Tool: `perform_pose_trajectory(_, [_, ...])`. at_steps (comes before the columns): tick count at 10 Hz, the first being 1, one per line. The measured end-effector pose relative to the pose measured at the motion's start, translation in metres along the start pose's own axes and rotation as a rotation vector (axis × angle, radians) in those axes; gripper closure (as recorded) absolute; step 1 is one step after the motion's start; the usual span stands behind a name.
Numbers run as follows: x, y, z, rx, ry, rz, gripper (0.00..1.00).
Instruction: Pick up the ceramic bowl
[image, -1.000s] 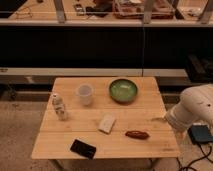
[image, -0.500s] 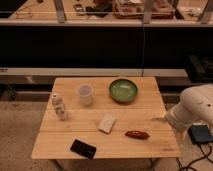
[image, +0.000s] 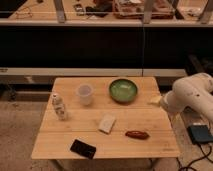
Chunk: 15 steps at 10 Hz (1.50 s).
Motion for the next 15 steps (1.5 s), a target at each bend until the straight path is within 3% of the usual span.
perform_pose_trajectory(1, [0.031,-0.032,0.008,0.065,0.065,-0.01,0.2])
perform_pose_trajectory(3, [0.075,-0.055,0.027,0.124,0.138,0.008,0.2])
perform_pose_trajectory(5, [0.1,-0.069,0.045,0.15,0.167,0.023,0.2])
perform_pose_trajectory(8, [0.101,-0.067,0.045,0.149,0.17,0.025,0.2])
perform_pose_trajectory(11, [0.1,-0.072,0.044,0.162,0.163,0.016,0.2])
perform_pose_trajectory(12, [0.095,-0.085,0.045,0.19,0.139,0.0,0.2])
perform_pose_trajectory(15, [0.074,-0.129,0.072,0.258,-0.012,-0.078,0.2])
